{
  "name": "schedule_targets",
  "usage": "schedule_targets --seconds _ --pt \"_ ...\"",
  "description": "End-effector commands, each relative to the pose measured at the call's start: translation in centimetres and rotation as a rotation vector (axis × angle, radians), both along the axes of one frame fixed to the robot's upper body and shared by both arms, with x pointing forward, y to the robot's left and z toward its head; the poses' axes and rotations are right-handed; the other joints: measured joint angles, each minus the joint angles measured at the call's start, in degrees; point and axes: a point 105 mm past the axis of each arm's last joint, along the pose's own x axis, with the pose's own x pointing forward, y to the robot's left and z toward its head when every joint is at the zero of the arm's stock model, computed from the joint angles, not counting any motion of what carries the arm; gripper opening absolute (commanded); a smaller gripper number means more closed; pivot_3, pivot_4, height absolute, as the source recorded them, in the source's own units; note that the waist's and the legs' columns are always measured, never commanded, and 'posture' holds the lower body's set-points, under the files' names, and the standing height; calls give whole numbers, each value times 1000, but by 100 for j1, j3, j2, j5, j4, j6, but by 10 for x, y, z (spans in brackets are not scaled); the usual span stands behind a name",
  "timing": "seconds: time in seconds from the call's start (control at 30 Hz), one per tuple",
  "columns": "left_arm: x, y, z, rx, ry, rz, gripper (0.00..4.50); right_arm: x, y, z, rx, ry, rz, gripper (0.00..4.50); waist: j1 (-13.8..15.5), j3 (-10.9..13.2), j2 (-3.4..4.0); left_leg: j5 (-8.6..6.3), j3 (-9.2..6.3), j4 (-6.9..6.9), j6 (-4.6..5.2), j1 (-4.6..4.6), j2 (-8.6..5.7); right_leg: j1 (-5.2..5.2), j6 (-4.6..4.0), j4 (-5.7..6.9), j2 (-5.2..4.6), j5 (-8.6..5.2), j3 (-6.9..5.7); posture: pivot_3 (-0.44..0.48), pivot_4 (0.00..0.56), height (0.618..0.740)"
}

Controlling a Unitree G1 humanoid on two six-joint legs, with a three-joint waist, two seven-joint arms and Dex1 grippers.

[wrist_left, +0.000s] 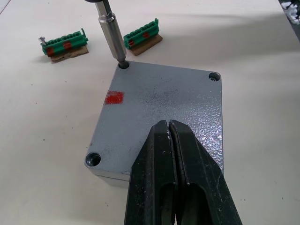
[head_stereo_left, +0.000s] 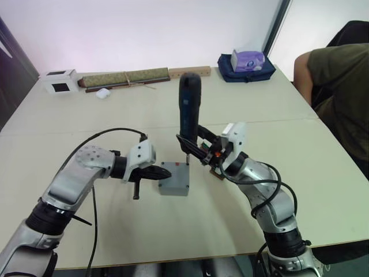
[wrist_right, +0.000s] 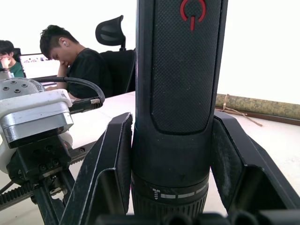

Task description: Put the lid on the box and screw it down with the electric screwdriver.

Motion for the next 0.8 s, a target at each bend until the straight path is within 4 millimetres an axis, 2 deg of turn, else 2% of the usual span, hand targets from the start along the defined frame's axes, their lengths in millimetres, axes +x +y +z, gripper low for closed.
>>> schedule_targets --seconds 0.03,0.23,0.8 --pt "-2 3 -17 41 35 5 0 1 2 -20 -40 78 -7 1713 -2 -3 -1 0 0 0 0 5 0 6 0 0 0 0 0 0 150 740" --pt "-3 3 -22 51 39 4 0 2 3 -29 -64 115 -14 1713 -5 -12 -6 -2 1 -17 2 100 3 102 -6 -24 3 -5 0 0 150 740" --pt "-3 0 -23 64 51 3 0 1 2 -66 -191 245 -14 1713 -2 -130 -15 -2 1 -20 3 120 4 125 -20 -32 3 -15 1 0 150 740"
